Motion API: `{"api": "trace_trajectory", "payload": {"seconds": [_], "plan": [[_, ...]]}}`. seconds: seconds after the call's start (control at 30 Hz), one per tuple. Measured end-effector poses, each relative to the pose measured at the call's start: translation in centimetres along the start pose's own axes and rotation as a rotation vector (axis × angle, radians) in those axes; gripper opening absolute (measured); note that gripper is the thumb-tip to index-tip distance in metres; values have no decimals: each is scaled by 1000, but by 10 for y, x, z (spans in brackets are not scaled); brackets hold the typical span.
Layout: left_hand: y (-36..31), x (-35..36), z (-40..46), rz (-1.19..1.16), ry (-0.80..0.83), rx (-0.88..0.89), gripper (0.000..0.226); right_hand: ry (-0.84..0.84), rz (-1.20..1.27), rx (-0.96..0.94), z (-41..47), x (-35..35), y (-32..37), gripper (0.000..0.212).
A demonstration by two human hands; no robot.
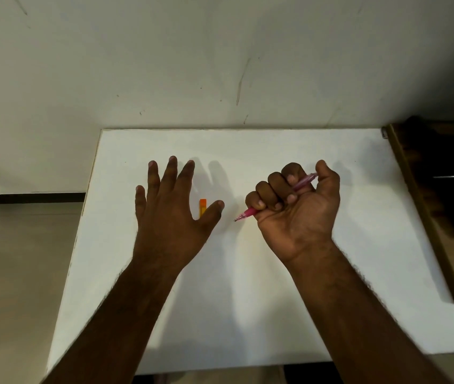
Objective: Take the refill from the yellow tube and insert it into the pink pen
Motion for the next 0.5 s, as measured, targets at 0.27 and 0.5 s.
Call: {"api": "trace_trajectory", "payload": {"seconds": [0.27, 0.5], "plan": [[1, 0, 0, -3, 0, -3, 88, -16, -8, -3, 1, 0, -1, 49], [0, -1, -1, -13, 6, -1, 86, -7, -1, -14, 1, -1, -1, 50]]}}
Point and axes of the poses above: each hand's wrist, its own z-axis towards the middle knuckle, its own x-axis out of the palm, y = z × x, the point moved 1 cm from there along z, towards the middle knuckle, and after that the axes turned 3 degrees about x, right-handed, at the moved point
